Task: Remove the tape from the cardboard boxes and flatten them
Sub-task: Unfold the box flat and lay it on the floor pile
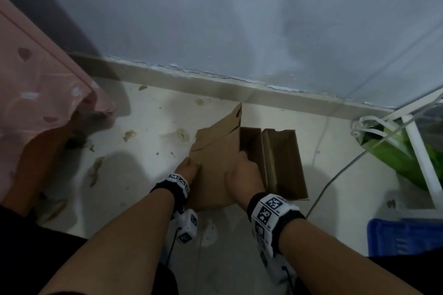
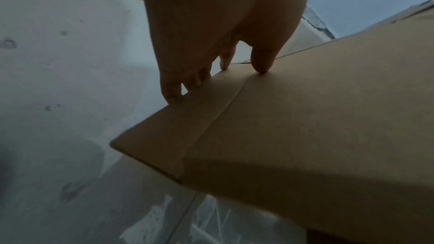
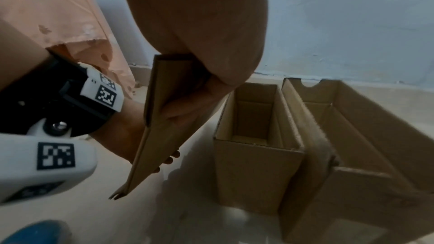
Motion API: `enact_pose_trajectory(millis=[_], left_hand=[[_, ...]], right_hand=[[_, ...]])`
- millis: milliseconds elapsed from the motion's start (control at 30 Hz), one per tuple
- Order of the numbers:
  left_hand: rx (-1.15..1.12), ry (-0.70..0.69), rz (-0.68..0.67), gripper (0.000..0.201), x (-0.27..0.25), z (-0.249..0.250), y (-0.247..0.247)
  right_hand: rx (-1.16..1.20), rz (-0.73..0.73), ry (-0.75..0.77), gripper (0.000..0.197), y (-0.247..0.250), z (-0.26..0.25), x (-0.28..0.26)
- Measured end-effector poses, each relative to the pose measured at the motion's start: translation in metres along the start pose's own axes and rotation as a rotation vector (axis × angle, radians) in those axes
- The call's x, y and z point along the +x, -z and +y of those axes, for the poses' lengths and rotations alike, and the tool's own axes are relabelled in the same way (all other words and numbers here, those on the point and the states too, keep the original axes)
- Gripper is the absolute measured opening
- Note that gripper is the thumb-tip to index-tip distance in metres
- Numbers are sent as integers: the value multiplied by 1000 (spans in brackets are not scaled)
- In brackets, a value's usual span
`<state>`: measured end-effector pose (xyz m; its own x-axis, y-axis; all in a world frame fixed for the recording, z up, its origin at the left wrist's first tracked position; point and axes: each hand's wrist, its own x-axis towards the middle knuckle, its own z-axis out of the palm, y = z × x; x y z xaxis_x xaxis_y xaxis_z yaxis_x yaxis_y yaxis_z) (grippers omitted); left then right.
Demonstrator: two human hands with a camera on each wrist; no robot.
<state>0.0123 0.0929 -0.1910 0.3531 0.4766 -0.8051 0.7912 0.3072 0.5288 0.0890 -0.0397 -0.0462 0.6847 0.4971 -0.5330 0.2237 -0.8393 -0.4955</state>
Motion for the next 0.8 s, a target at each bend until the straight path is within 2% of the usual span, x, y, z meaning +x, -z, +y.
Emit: enact_pose_trajectory(millis=[100,167,267,367,467,567,667,800], left_hand=[[49,18,23,67,4,-10,17],[31,-21,106,60,4,-15,30],[42,-96,425,45,-4,-22,48],[37,-69,627,38,-16,-23,53],[32,-47,719,33,-23,-23,54],[-118,11,841,25,-26,-30,66],[-142,49,876,22,-31,-41,77],[-44,20,811,23,-26,-52,77]], right_hand=[[54,11,-68,36,-23,-7,18],[131,11,-111,43,-40,-11,24],[285,20,-140,49,-63,-13,21],[418,34,-153,47,-77,-10,18],[480,13,-104,39,-72,-6,22],[512,-107,60,39,-65,-5,27],[396,-141,83,37,-77,-8,28],[281,-160,-97,39,-101,5,24]])
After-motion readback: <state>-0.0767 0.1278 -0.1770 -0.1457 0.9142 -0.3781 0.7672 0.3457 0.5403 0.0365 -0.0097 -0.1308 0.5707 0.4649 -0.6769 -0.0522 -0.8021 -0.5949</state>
